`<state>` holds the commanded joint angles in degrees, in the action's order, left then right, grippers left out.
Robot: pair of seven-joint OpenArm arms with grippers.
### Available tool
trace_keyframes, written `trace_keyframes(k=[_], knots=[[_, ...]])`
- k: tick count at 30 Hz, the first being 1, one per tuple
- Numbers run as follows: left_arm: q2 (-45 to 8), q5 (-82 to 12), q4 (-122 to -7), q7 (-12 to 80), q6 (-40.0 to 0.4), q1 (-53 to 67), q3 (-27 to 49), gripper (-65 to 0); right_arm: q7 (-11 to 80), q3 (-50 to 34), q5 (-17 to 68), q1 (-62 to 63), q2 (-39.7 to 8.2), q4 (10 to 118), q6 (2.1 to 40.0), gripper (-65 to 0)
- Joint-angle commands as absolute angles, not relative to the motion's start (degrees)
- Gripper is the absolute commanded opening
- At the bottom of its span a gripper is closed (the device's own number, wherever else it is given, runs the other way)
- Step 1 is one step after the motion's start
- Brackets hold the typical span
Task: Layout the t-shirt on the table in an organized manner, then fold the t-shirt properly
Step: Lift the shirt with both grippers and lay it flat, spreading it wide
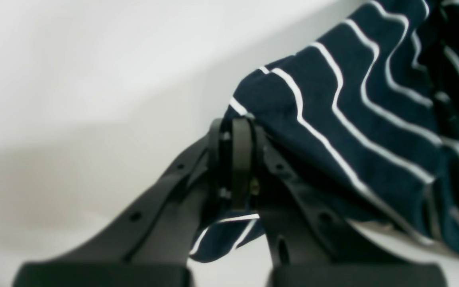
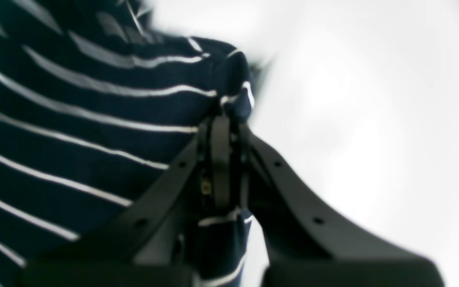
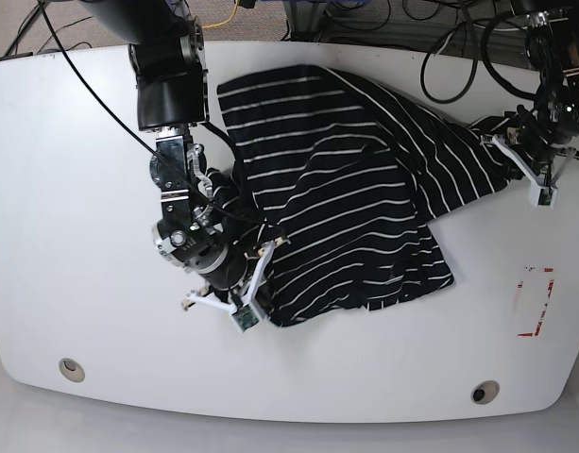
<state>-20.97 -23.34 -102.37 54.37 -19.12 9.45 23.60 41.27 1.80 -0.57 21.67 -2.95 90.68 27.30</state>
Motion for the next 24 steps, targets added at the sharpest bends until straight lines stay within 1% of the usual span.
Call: trace_keyframes(k=[2, 5, 8, 11, 13, 15, 21, 24], knots=[[-21.14, -23.34, -102.46, 56.04, -19.12, 7.16, 23.6, -64.4, 42.15, 0.48, -0.57, 22.37, -3.65, 92.53, 27.38, -65.0], [-22.64, -23.69, -102.46, 59.12, -19.12, 2.86, 23.6, -64.4, 42.95, -1.36, -0.48, 24.4, -5.14, 93.93, 29.49, -65.0], [-22.64, -23.69, -102.64, 60.26, -19.21, -0.75, 23.6, -64.4, 43.91, -3.74, -0.48, 26.24, -6.29, 94.02, 30.81, -65.0], [-22.73, -23.69, -104.84, 60.88, -19.21, -4.35, 23.6, -64.4, 45.41, -6.2, -0.48, 29.23, -6.9, 94.02, 32.04, -65.0], [-22.73, -23.69, -107.38, 62.55, -19.21, -7.87, 23.6, -64.3, 46.11, -8.22, -0.75, 32.13, -7.52, 93.67, 34.07, -65.0], [-22.73, -23.69, -108.62, 63.96, -19.21, -11.03, 23.6, -64.3, 46.29, -8.75, -0.84, 34.42, -8.22, 93.58, 34.77, -65.0], [-22.55, -23.69, -109.41, 65.8, -19.21, -20.53, 23.6, -64.3, 46.29, -8.66, -0.92, 41.27, -9.1, 92.09, 34.95, -65.0], [-22.55, -23.69, -109.41, 65.8, -19.21, -25.36, 23.6, -64.3, 46.37, -8.66, -0.92, 44.62, -10.95, 91.03, 34.95, -65.0]])
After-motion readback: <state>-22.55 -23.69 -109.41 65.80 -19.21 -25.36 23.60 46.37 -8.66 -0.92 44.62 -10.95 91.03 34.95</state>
